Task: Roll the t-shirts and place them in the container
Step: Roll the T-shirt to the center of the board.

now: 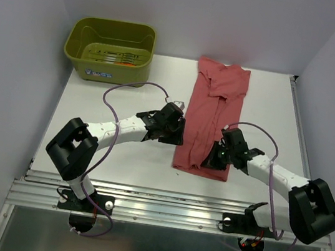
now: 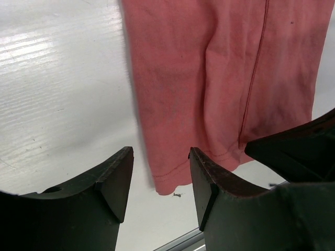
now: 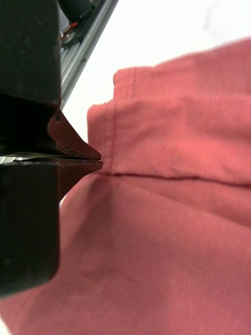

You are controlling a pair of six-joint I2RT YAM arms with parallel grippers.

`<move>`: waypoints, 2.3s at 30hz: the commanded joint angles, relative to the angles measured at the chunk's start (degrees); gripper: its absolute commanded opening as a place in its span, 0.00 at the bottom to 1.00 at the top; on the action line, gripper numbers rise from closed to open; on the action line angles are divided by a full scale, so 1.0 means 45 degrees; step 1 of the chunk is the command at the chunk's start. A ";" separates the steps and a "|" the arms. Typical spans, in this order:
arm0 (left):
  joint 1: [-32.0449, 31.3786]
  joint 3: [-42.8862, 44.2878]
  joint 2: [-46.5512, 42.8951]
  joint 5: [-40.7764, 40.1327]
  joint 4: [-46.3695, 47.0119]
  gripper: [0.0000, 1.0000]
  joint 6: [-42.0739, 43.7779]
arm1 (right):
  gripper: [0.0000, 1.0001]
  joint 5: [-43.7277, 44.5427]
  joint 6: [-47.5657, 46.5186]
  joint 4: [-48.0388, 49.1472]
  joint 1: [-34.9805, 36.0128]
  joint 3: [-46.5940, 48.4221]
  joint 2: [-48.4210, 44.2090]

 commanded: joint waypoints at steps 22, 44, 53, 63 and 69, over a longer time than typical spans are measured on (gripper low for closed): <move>-0.0267 0.0728 0.0155 -0.0230 0.0247 0.58 0.0030 | 0.40 -0.0022 0.0323 0.0711 0.0358 -0.0281 -0.0203; -0.0306 0.0553 0.0077 -0.0659 0.0188 0.58 0.0030 | 0.26 0.0739 0.0577 0.0243 0.0749 0.0324 -0.0963; -0.0306 0.0494 -0.0001 -0.0718 0.0188 0.57 0.0010 | 0.28 -0.0042 0.1104 0.2195 0.0749 -0.0553 0.0559; -0.0306 0.0513 0.0097 -0.0718 0.0169 0.57 -0.0009 | 0.31 -0.0082 0.0851 0.2568 0.0866 -0.0886 0.1536; -0.0365 0.0436 0.0038 -0.0757 0.0169 0.58 -0.0009 | 0.06 0.1691 0.0675 0.1107 0.0983 -0.0770 0.1674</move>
